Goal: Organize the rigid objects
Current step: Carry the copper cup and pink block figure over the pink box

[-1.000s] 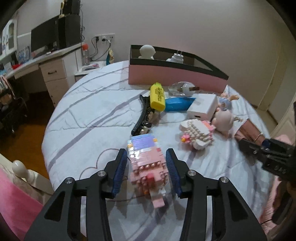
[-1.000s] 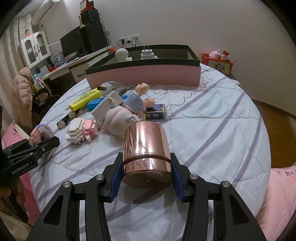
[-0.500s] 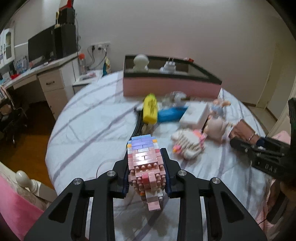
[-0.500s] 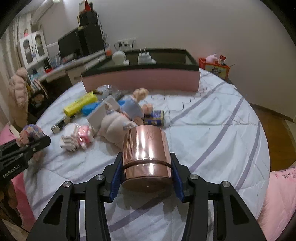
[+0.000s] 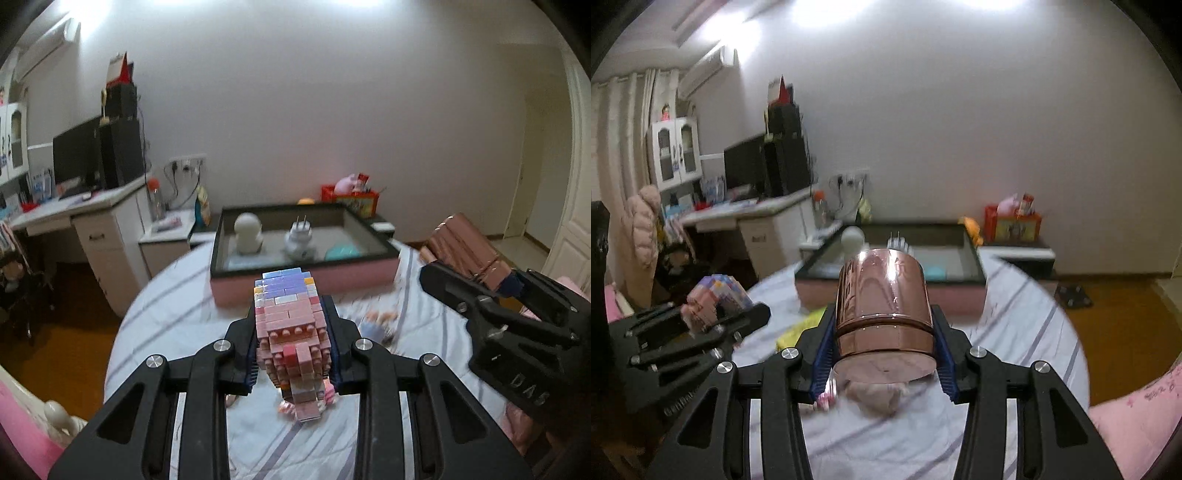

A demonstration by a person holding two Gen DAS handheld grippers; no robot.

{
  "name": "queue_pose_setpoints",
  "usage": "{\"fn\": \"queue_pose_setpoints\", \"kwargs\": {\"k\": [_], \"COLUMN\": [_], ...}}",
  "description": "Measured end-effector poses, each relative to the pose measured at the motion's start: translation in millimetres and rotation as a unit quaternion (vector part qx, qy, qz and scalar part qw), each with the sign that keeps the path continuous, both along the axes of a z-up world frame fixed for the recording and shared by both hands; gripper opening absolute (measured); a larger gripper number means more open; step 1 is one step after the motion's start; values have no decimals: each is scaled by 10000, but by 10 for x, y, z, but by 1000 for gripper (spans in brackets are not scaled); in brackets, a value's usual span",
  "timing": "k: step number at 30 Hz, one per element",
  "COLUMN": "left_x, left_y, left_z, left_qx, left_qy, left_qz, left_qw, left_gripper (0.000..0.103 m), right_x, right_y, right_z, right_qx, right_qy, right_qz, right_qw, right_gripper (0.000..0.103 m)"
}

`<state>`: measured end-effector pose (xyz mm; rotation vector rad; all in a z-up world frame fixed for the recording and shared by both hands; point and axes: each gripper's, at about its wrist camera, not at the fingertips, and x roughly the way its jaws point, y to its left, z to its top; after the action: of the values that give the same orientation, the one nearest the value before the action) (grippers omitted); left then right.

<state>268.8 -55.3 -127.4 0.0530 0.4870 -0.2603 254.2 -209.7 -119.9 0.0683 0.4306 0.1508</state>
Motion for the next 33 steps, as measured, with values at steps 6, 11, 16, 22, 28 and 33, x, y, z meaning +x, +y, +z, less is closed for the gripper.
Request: {"fn": "queue_pose_setpoints", "kwargs": {"k": [6, 11, 16, 22, 28, 33], "left_x": [-46, -34, 46, 235, 543, 903], "left_y": [-92, -140, -189, -270, -344, -388], "left_z": [249, 390, 521, 624, 654, 590], "left_qx": [29, 113, 215, 292, 380, 548], "left_qy": [-358, -591, -787, -1016, -1270, -1284], "left_qz": [6, 24, 5, -48, 9, 168], "left_qw": [9994, 9982, 9967, 9944, 9912, 9901], "left_gripper": [29, 29, 29, 29, 29, 29], "right_x": [-6, -11, 60, 237, 515, 816], "right_y": [59, 56, 40, -12, -46, -32], "right_z": [230, 349, 436, 518, 559, 537], "right_qx": [-57, -90, -105, -137, -184, -311], "right_qy": [-302, -461, -547, -621, -709, -678], "right_qz": [-90, -156, -184, -228, -297, -291], "right_qw": [9995, 9988, 9983, 9977, 9969, 9968], "right_gripper": [48, 48, 48, 48, 48, 48]}}
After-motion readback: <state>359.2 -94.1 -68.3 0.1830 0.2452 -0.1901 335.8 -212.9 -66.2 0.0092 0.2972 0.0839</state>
